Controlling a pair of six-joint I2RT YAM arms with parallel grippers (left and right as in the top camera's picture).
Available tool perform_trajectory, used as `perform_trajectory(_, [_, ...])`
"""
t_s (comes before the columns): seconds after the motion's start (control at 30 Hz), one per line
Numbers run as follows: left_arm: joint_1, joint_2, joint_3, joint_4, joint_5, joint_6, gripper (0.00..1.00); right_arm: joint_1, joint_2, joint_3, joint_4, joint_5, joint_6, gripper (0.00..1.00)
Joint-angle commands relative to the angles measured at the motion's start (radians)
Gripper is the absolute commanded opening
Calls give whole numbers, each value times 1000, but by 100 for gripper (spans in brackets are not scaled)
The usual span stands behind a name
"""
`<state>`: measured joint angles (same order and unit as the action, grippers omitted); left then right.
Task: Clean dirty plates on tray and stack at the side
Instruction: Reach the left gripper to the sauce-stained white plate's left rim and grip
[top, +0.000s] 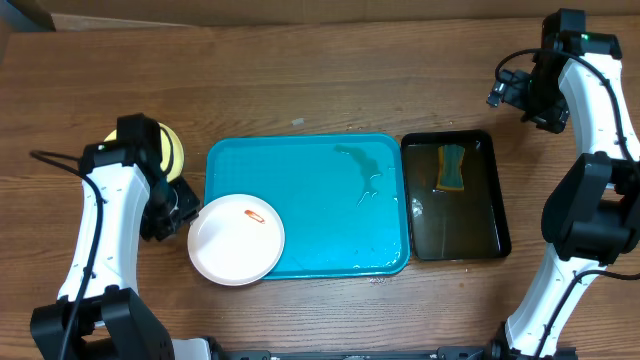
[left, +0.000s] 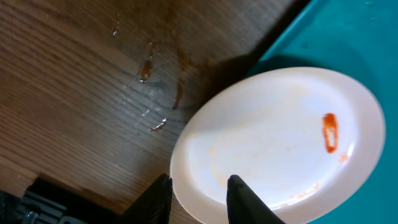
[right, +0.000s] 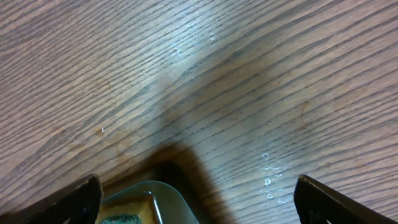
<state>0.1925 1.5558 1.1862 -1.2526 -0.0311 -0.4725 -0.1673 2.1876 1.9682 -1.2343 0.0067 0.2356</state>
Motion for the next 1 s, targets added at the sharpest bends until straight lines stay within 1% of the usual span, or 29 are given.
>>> perform_trajectory(0.0, [8, 5, -66, 21, -23, -23, 32, 3, -11, 12, 3, 0, 8, 100])
perform_trajectory(0.3, [8, 6, -157, 35, -23, -22, 32, 3, -11, 12, 3, 0, 8, 100])
perform_trajectory(0.63, [10, 6, -261, 144, -21, -22, 33, 3, -11, 12, 3, 0, 8, 100])
perform_trajectory(0.77, [10, 6, -270, 155, -21, -22, 35, 3, -11, 12, 3, 0, 8, 100])
perform_trajectory(0.83, [10, 6, -270, 158, -21, -22, 32, 3, -11, 12, 3, 0, 8, 100])
perform_trajectory(0.97, [10, 6, -279, 167, -21, -22, 31, 3, -11, 12, 3, 0, 8, 100])
